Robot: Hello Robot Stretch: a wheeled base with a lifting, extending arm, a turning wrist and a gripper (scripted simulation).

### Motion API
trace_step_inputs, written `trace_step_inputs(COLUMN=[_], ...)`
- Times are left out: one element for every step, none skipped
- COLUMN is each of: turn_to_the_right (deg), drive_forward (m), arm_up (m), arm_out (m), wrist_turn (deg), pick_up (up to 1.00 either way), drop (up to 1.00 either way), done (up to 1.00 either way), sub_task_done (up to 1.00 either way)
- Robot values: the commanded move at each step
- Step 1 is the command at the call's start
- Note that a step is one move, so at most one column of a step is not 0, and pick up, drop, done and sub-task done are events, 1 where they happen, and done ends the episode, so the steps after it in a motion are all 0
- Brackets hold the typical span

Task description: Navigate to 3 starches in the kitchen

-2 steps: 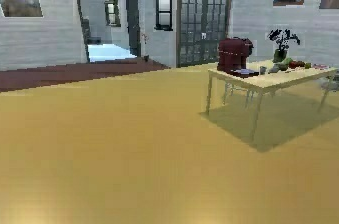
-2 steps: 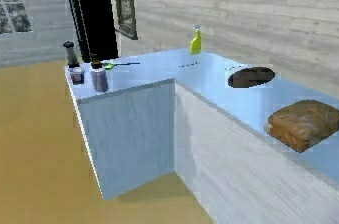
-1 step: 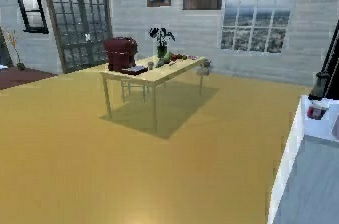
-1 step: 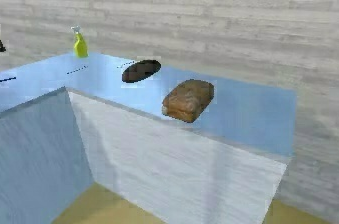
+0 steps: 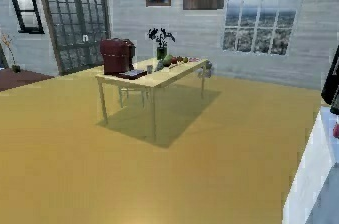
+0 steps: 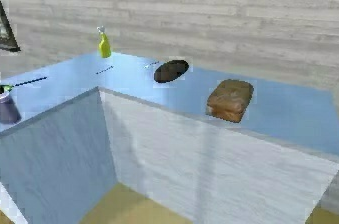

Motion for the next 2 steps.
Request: trace_step_inputs(turn_to_the_right=[6.0,0.0], drive_forward=[0.0,0.75], arm_up=[0.0,0.0], arm_out=[0.0,0.0], wrist_turn=[0.0,0.0], pick_up=[0.0,0.0], drop=[0.0,0.0], done=[0.0,0.0], sub_task_done=[0.0,0.0])
